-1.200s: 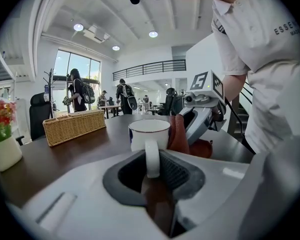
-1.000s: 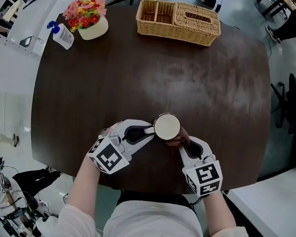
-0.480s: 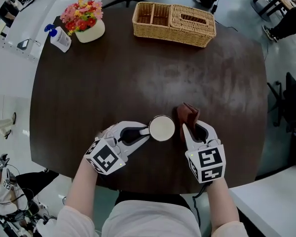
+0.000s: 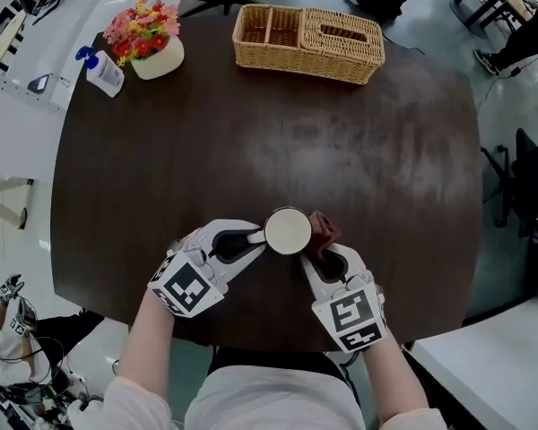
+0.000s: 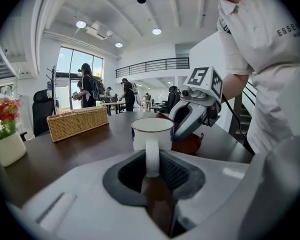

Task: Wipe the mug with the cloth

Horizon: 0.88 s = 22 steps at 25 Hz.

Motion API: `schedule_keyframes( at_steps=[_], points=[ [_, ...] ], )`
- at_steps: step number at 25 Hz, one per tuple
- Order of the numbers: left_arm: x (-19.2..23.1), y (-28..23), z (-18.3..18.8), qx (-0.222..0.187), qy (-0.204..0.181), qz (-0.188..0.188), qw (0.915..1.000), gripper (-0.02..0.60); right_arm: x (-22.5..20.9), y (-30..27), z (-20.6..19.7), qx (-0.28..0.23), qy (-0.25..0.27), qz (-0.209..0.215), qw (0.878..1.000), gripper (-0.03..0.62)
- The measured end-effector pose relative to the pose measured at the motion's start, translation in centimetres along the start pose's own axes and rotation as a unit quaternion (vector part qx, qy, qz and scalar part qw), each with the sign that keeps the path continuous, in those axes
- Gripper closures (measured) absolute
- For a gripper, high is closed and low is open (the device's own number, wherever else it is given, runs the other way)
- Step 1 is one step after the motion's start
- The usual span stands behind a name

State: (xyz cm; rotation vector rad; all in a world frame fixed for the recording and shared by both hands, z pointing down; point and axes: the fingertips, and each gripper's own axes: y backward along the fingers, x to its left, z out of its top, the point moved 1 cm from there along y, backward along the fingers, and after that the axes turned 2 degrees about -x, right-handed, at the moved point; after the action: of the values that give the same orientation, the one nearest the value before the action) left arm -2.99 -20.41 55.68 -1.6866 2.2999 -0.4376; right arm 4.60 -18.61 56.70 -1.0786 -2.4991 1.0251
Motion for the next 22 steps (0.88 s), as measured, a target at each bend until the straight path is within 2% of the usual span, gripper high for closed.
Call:
schedule_keyframes(
  at_steps=[4,9,11,13,15,17,22],
  points=[
    [-0.1,-0.1,0.2,0.000,0.005,0.000,1.0000,0.508,1.6,0.7,-0.7,-0.008,-0.022,0.033,0.999,0.511],
    [-0.3,0.0,0.1,-0.002,0.001,-0.007,1.0000,0.509,-1.3,2.4,-0.5,-0.014,-0.025,-0.002,1.000,0.511],
    [-0.2,0.0,0.0,0.001,-0.006,-0.019,0.9998,0.509,-3.4,2.4,0.2,-0.017,-0.007,-0.014,1.000,0.511],
    [-0.1,-0.1,0.2,0.005,-0.013,-0.037,0.9992,0.509,-5.2,2.0,1.3,-0.021,0.041,-0.015,0.999,0.511],
    [0.0,-0.2,0.3,0.007,-0.023,-0.058,0.9980,0.509,-6.2,1.2,2.5,-0.028,0.098,0.010,0.995,0.511],
    [0.2,-0.3,0.2,0.010,-0.034,-0.079,0.9962,0.509,-6.3,-0.1,3.4,-0.030,0.144,0.056,0.987,0.511],
    [0.8,-0.5,0.2,0.014,-0.052,-0.130,0.9900,0.509,-5.7,-3.2,5.8,-0.040,0.203,0.175,0.963,0.511]
  ],
)
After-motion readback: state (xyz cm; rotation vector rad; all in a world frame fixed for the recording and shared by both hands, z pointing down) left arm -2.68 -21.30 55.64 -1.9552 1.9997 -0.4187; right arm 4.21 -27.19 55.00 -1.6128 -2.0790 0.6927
